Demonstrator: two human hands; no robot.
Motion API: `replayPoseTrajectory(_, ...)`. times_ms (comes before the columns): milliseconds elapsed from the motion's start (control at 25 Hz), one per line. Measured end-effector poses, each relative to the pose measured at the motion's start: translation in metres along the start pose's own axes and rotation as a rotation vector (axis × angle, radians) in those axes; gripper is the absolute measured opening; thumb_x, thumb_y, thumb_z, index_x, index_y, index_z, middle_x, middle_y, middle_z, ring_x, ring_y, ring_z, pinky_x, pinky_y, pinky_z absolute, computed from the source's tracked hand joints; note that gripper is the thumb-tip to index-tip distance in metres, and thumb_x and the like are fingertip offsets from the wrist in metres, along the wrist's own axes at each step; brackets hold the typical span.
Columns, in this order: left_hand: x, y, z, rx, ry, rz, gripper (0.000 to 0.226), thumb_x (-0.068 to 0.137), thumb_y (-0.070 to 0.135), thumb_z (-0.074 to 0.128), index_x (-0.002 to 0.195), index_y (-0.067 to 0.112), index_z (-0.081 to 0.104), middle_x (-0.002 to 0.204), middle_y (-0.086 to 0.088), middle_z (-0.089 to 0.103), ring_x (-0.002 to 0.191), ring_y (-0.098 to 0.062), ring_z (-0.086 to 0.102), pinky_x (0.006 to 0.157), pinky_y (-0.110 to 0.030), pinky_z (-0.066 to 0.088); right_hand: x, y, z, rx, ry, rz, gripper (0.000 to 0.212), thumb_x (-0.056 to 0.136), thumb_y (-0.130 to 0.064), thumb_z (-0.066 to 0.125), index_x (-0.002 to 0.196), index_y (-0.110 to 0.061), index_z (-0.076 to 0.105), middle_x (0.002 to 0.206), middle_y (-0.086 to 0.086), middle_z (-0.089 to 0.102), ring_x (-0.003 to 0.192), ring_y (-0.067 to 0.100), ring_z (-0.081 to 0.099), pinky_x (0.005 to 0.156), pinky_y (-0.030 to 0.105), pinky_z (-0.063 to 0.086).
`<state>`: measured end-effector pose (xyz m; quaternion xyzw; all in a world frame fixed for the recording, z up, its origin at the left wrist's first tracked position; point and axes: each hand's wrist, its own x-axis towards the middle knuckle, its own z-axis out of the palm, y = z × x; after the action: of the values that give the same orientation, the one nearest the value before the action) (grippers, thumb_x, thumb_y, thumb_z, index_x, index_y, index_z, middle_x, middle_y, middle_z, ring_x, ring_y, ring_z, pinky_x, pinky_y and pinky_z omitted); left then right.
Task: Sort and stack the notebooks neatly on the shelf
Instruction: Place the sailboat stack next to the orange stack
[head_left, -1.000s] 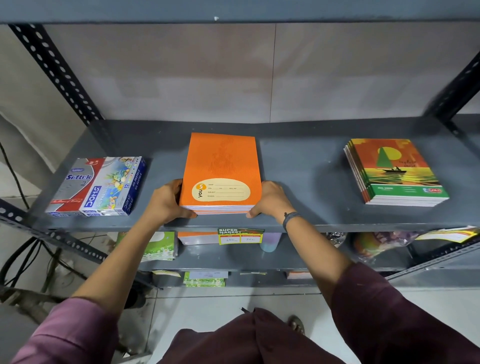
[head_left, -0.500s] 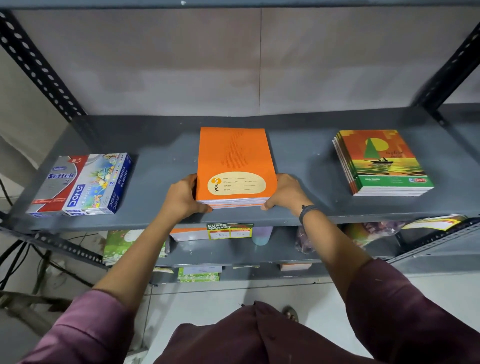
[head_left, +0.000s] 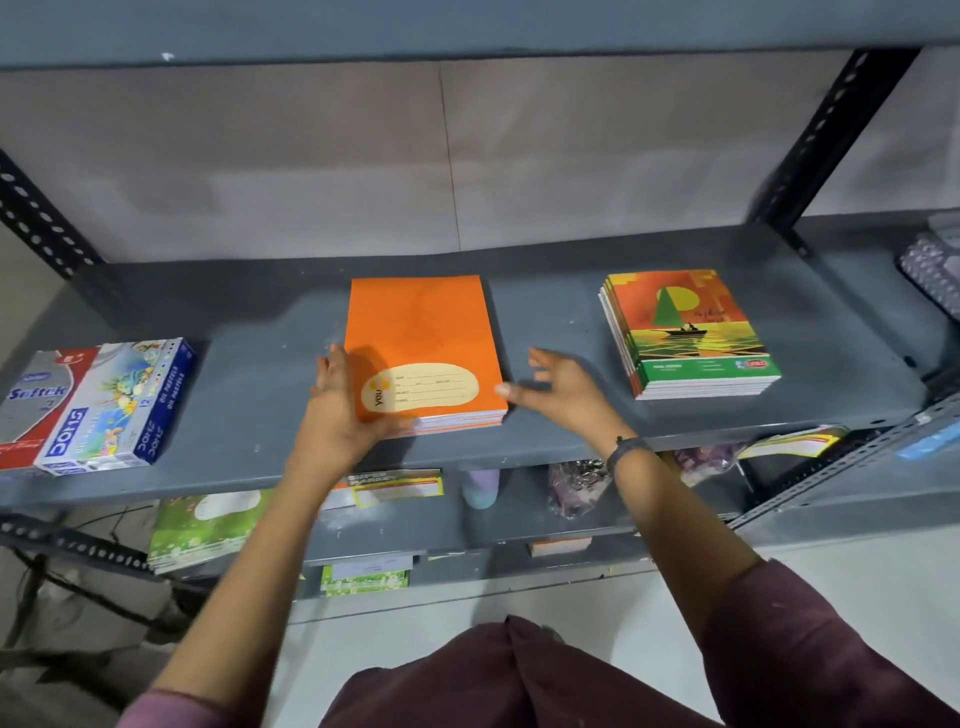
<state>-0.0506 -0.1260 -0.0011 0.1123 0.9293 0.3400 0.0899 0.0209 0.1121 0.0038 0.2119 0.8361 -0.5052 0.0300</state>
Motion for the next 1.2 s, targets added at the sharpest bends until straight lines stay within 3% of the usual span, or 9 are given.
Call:
replayPoseTrajectory(80, -0.015, 0.032, 0.023, -0.02, 0.264, 0.183, 0.079, 0.079, 0.026, 0.068, 0.142, 0.003, 0.027, 0.149, -0.021, 0.033, 0.14, -0.033, 0.029, 0.11, -0.043, 0.032, 0.0, 0.008, -0.02, -0.119, 0.222, -0.122, 0.052, 0.088, -0.026, 0.064, 0.133, -0.004, 0.052, 0.135, 0.015, 0.056, 0.121, 0.027, 0.056, 0.101, 0.03, 0.042)
replayPoseTrajectory(120, -0.02, 0.053, 0.039, -0.06, 0.295, 0.254, 0.066, 0.082, 0.021, 0.063, 0.139, 0.003, 0.035, 0.145, -0.021, 0.04, 0.137, -0.033, 0.034, 0.11, -0.041, 0.033, 0.0, 0.014, -0.034, -0.201, 0.291, -0.186, 0.043, 0.091, -0.025, 0.059, 0.129, -0.005, 0.057, 0.13, 0.016, 0.058, 0.119, 0.029, 0.056, 0.102, 0.032, 0.043)
replayPoseTrajectory(280, -0.02, 0.133, 0.112, -0.322, 0.048, 0.226, 0.051, 0.086, 0.018, 0.059, 0.132, 0.0, 0.046, 0.139, -0.017, 0.05, 0.129, -0.026, 0.047, 0.107, -0.023, 0.03, 0.004, 0.039, -0.093, -0.565, 0.436, -0.217, 0.037, 0.094, -0.031, 0.05, 0.124, -0.01, 0.06, 0.13, 0.012, 0.059, 0.124, 0.031, 0.049, 0.102, 0.041, 0.042)
replayPoseTrajectory(480, -0.01, 0.202, 0.176, -0.674, -0.214, -0.086, 0.048, 0.094, 0.027, 0.046, 0.133, -0.001, 0.041, 0.142, -0.015, 0.046, 0.131, -0.025, 0.044, 0.105, -0.03, 0.033, 0.004, 0.076, -0.165, -0.599, 0.601, 0.039, 0.044, 0.093, -0.044, 0.044, 0.123, -0.013, 0.055, 0.127, 0.016, 0.056, 0.119, 0.039, 0.049, 0.095, 0.047, 0.042)
replayPoseTrajectory(600, -0.013, 0.215, 0.195, -0.758, -0.224, -0.088, 0.037, 0.094, 0.027, 0.045, 0.121, 0.002, 0.049, 0.129, -0.012, 0.058, 0.12, -0.026, 0.053, 0.093, -0.027, 0.039, 0.007, 0.096, -0.191, -0.215, 0.503, 0.199, 0.058, 0.091, -0.054, 0.043, 0.119, -0.005, 0.056, 0.123, 0.023, 0.061, 0.115, 0.041, 0.055, 0.095, 0.045, 0.044)
replayPoseTrajectory(720, -0.018, 0.221, 0.204, -0.763, -0.193, -0.086, 0.043, 0.092, 0.032, 0.048, 0.129, 0.009, 0.046, 0.132, -0.005, 0.055, 0.121, -0.021, 0.051, 0.101, -0.029, 0.037, 0.006, 0.106, -0.194, 0.178, 0.357, 0.164, 0.055, 0.088, -0.057, 0.047, 0.102, -0.007, 0.065, 0.113, 0.018, 0.069, 0.109, 0.036, 0.063, 0.099, 0.047, 0.049)
replayPoseTrajectory(800, -0.02, 0.223, 0.205, -0.766, -0.166, -0.086, 0.042, 0.091, 0.034, 0.05, 0.127, 0.013, 0.047, 0.129, -0.003, 0.057, 0.116, -0.019, 0.053, 0.098, -0.027, 0.038, 0.004, 0.109, -0.191, 0.241, 0.339, 0.136, 0.052, 0.085, -0.061, 0.049, 0.094, -0.014, 0.069, 0.109, 0.013, 0.071, 0.107, 0.033, 0.065, 0.1, 0.05, 0.048)
replayPoseTrajectory(1080, -0.017, 0.199, 0.187, -0.807, 0.037, -0.159, 0.027, 0.086, 0.037, 0.057, 0.109, 0.024, 0.05, 0.102, 0.009, 0.059, 0.089, -0.008, 0.056, 0.083, -0.024, 0.038, 0.008, 0.098, -0.149, 0.279, 0.224, 0.055, 0.066, 0.079, -0.068, 0.05, 0.112, -0.012, 0.064, 0.114, 0.006, 0.07, 0.111, 0.024, 0.062, 0.105, 0.046, 0.045)
replayPoseTrajectory(1200, -0.016, 0.183, 0.177, -0.832, 0.136, -0.197, 0.022, 0.086, 0.034, 0.058, 0.105, 0.026, 0.049, 0.104, 0.006, 0.06, 0.092, -0.011, 0.057, 0.085, -0.025, 0.038, 0.016, 0.085, -0.127, 0.313, 0.188, 0.052, 0.063, 0.079, -0.065, 0.054, 0.11, -0.011, 0.058, 0.124, 0.007, 0.065, 0.119, 0.024, 0.058, 0.109, 0.042, 0.041)
